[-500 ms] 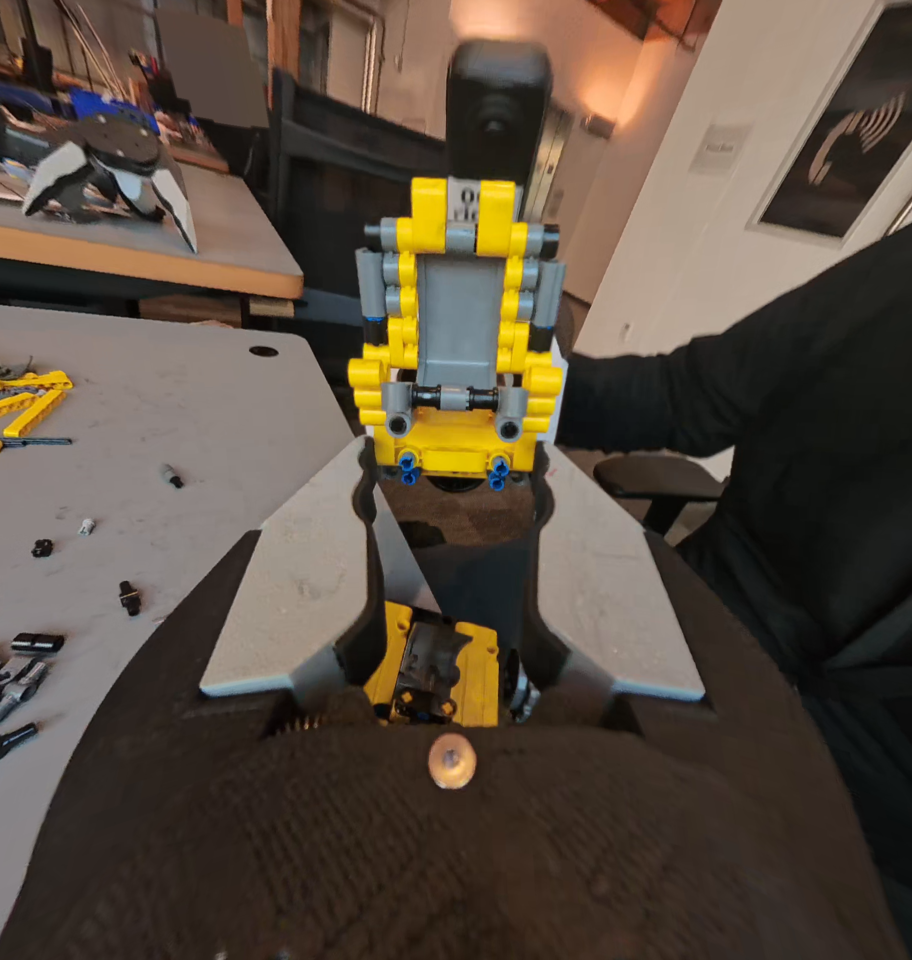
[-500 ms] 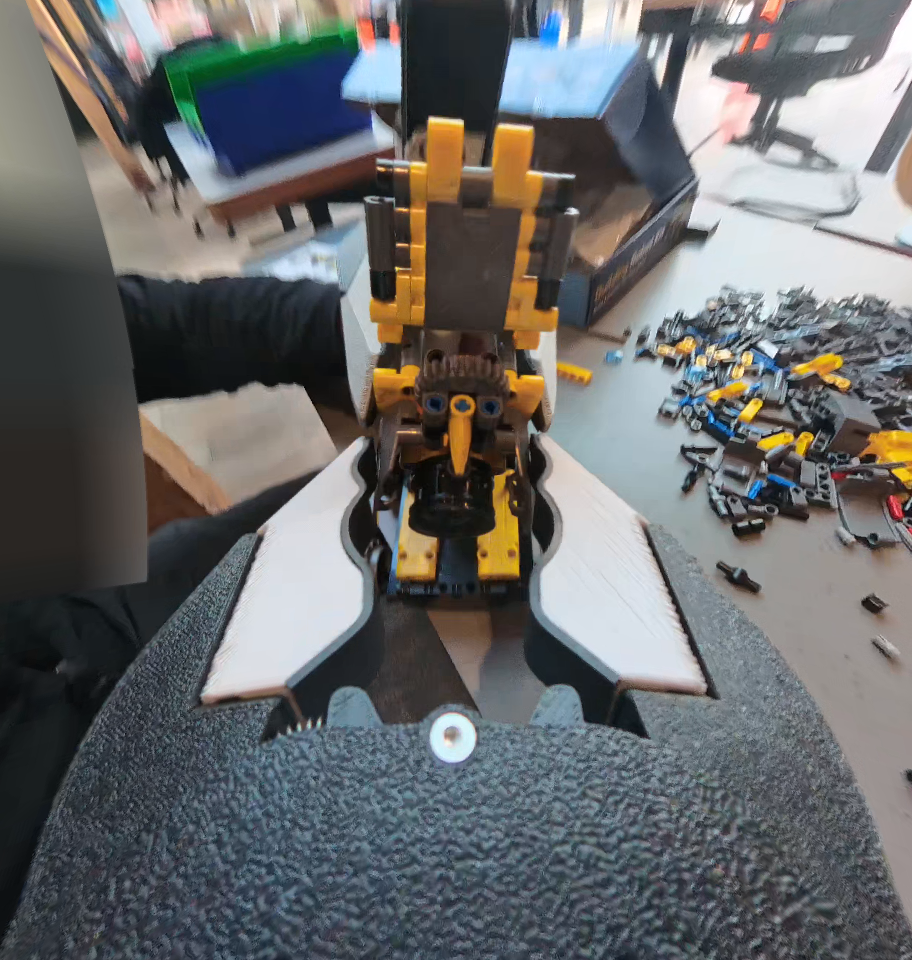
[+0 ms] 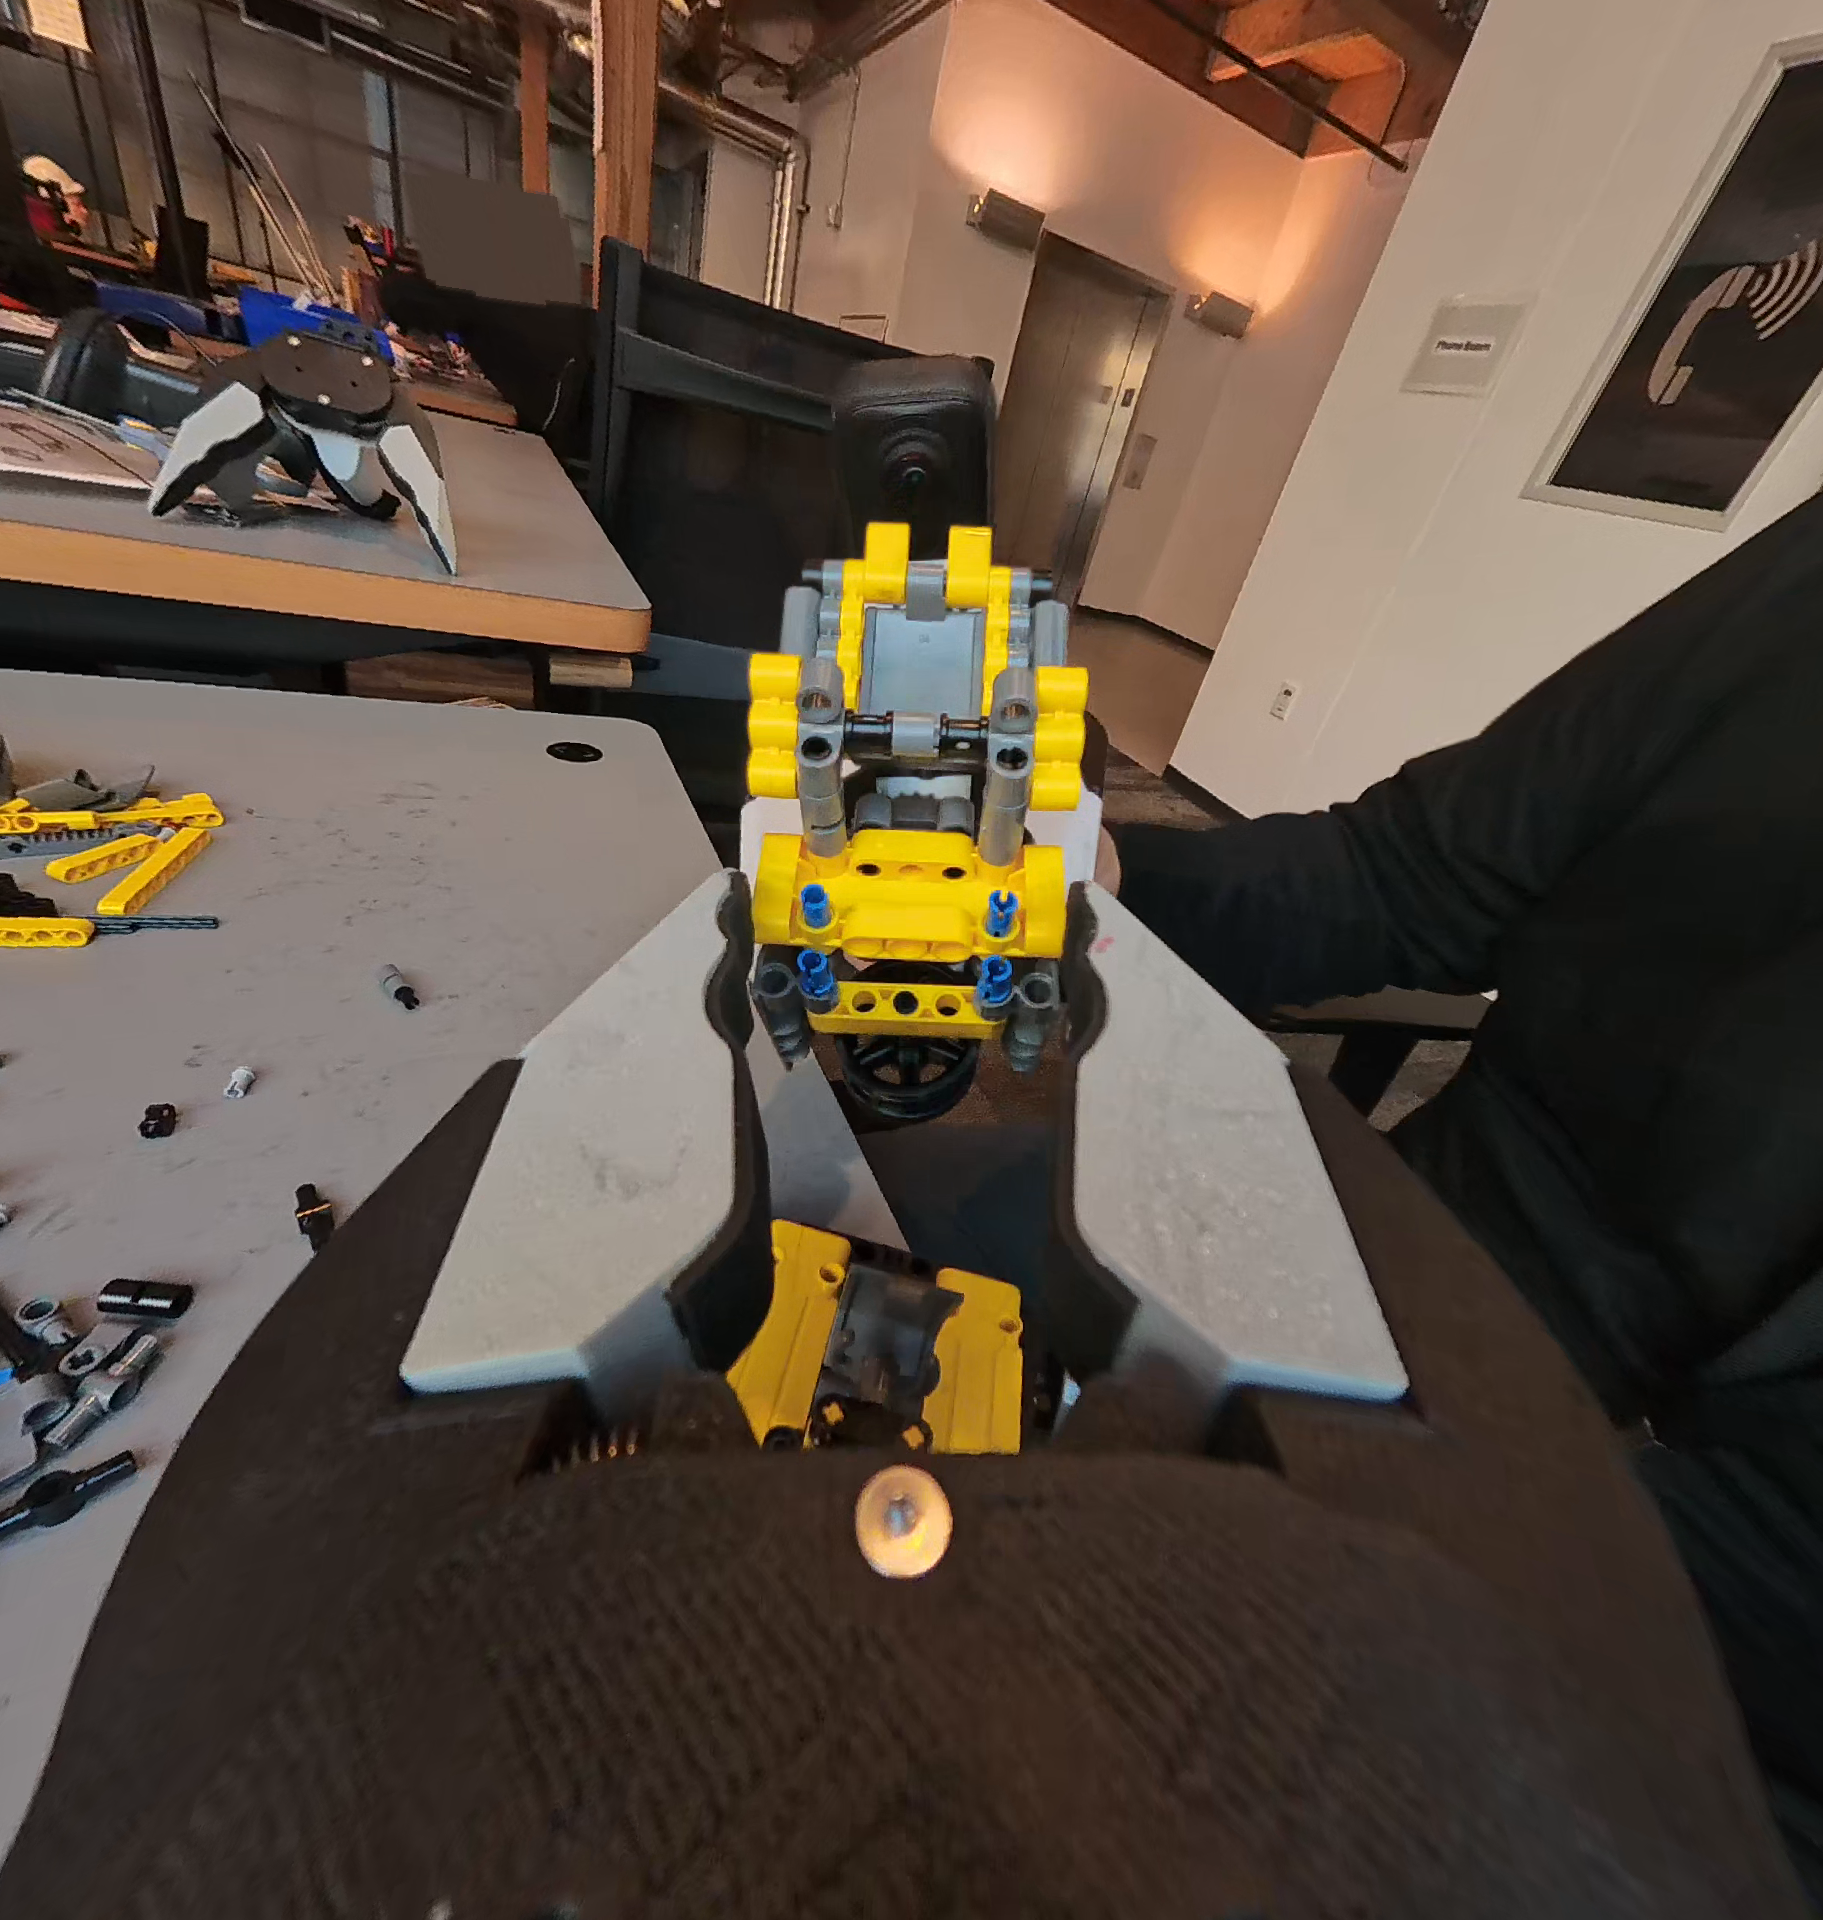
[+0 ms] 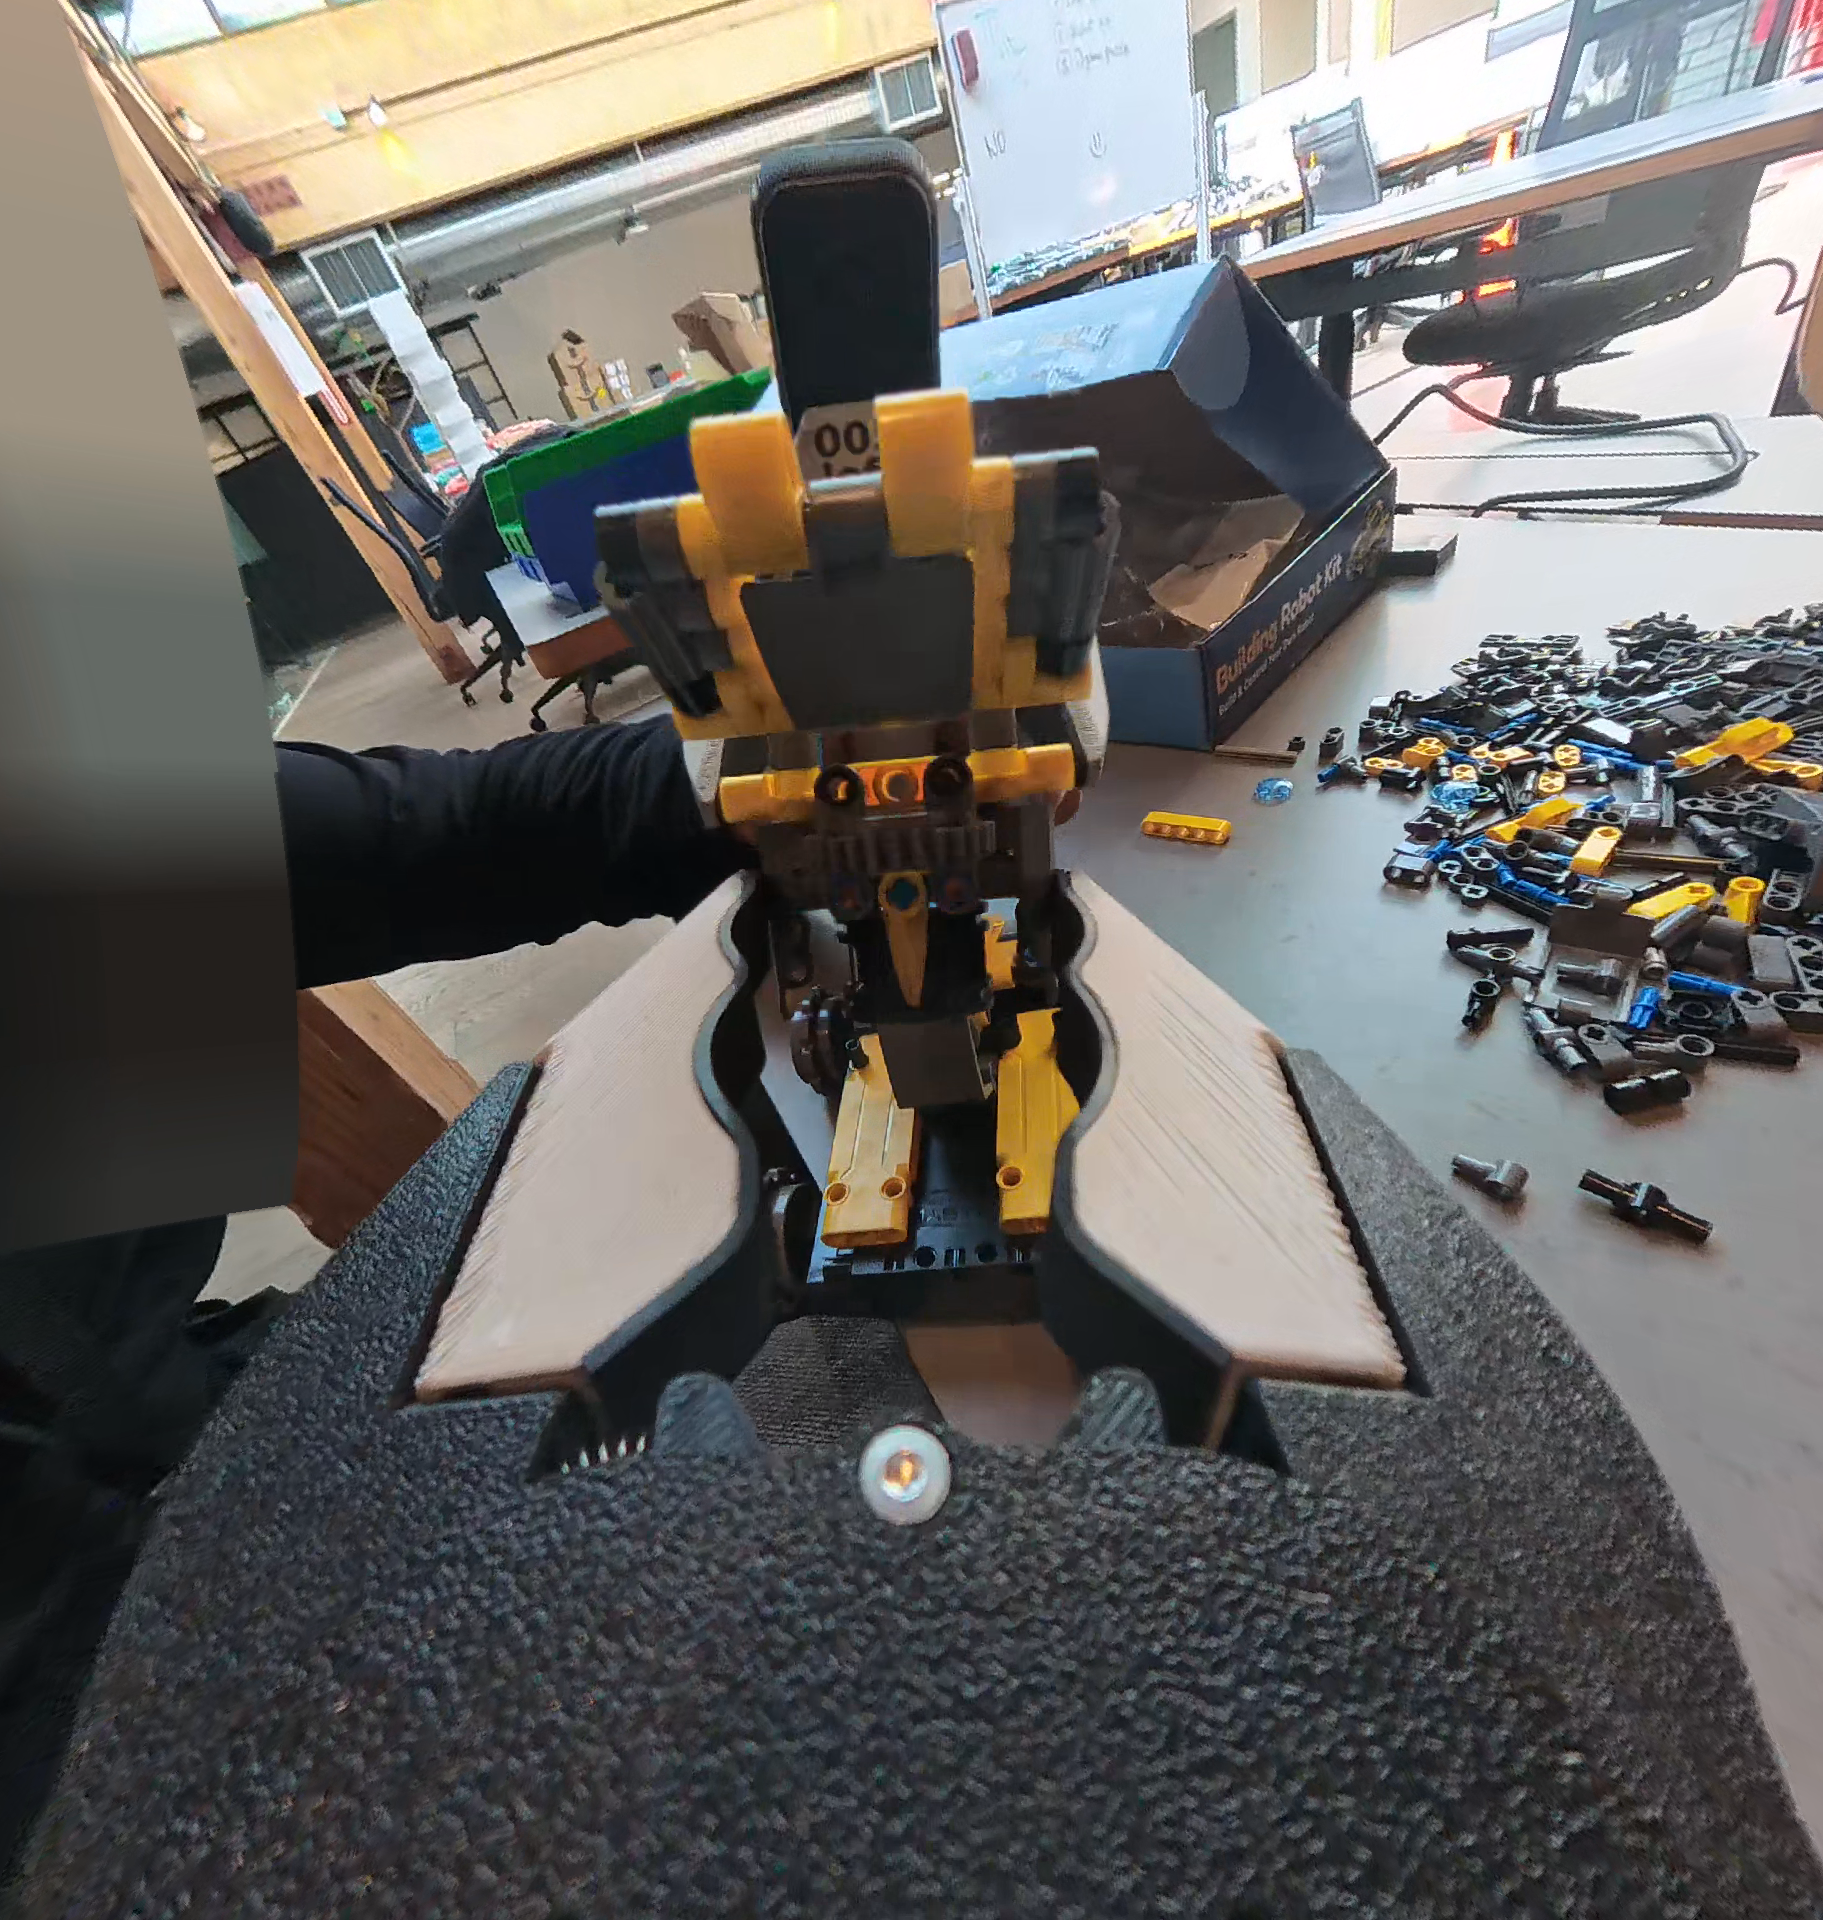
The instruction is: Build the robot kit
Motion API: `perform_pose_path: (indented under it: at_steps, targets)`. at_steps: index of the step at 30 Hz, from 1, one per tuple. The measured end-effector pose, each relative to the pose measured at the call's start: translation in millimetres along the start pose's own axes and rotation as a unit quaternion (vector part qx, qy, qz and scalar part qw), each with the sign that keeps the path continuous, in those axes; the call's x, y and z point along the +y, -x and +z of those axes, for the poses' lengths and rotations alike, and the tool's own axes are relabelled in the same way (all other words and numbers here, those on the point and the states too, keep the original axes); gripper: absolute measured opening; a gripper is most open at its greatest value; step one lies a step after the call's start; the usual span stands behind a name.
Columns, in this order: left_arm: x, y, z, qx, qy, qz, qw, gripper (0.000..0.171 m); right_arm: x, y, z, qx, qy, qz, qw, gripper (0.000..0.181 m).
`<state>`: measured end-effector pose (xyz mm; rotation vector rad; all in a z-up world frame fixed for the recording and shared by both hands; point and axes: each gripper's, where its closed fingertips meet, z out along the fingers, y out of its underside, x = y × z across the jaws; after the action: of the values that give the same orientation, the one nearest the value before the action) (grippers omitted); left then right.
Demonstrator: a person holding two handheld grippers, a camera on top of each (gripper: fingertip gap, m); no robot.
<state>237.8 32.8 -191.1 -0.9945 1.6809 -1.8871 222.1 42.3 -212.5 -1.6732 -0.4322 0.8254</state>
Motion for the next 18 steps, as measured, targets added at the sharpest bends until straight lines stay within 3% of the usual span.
perform_pose_path:
  at_steps: [4,11,18]
  targets:
    - [10.5,3.7,-1.7,-0.001,0.042,-0.005,0.999,0.058,3.9,-3.9,-3.9,0.015,0.026,-0.002,1.0,0.053]
    - [29.1,1.6,2.3,0.012,0.09,-0.014,0.996,0.059,18.0,-3.5,-9.5,0.035,0.165,-0.035,0.985,0.053]
    - [31.0,-2.1,2.4,0.027,0.088,-0.018,0.996,0.059,16.8,-0.5,-8.3,0.03,0.213,-0.051,0.975,0.053]
